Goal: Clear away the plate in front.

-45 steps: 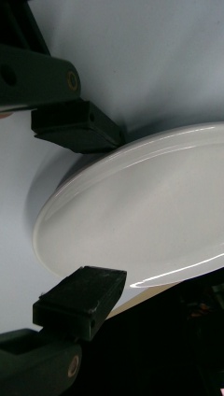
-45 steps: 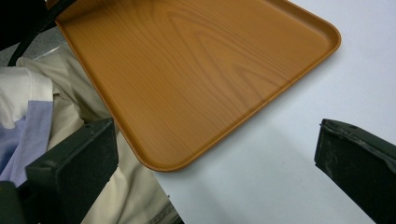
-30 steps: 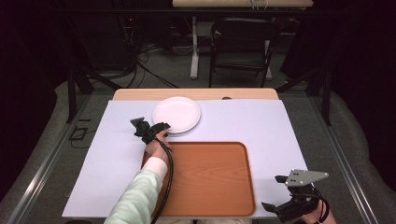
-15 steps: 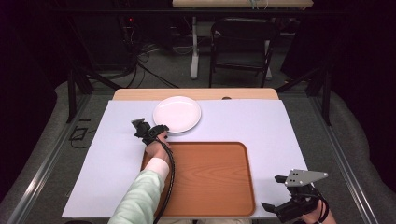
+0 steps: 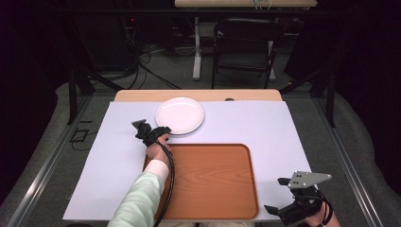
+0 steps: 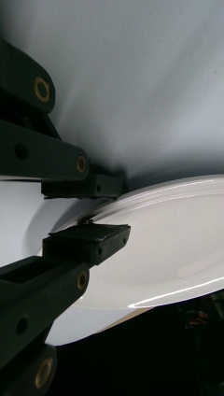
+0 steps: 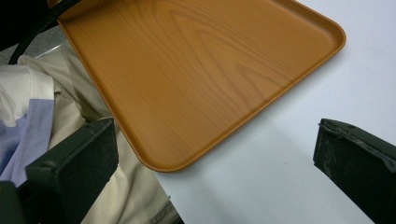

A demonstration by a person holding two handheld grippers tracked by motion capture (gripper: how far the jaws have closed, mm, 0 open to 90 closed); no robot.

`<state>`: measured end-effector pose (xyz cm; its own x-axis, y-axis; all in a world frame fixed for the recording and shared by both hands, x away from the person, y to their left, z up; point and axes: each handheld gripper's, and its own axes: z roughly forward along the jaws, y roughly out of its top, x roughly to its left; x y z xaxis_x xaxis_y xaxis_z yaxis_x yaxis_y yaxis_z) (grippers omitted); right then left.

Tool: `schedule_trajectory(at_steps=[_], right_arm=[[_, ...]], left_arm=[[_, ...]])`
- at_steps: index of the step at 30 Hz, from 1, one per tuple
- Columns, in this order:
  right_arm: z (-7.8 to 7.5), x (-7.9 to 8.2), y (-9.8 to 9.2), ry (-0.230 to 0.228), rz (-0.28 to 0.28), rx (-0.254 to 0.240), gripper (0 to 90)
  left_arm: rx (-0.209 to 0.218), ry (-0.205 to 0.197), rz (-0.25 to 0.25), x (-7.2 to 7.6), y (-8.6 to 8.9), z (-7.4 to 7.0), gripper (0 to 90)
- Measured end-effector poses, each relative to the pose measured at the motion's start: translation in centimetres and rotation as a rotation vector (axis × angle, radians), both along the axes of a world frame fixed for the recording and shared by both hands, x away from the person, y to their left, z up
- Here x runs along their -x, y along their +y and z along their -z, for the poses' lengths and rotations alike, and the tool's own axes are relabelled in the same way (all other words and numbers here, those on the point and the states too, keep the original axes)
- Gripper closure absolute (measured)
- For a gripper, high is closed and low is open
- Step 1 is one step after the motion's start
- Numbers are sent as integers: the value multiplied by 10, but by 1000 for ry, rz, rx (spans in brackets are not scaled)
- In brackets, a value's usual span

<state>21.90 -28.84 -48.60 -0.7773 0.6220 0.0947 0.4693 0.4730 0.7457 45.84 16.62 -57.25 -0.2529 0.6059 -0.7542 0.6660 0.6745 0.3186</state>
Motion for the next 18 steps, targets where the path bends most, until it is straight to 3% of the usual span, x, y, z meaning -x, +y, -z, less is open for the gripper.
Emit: schedule_trajectory(at_steps=[10, 18], right_arm=[[0, 0, 0, -1, 1, -2, 0], [0, 0, 0, 0, 0, -1, 0]], left_arm=[[-6, -71, 23, 1, 2, -6, 811], [-16, -111, 80, -1, 5, -11, 840]])
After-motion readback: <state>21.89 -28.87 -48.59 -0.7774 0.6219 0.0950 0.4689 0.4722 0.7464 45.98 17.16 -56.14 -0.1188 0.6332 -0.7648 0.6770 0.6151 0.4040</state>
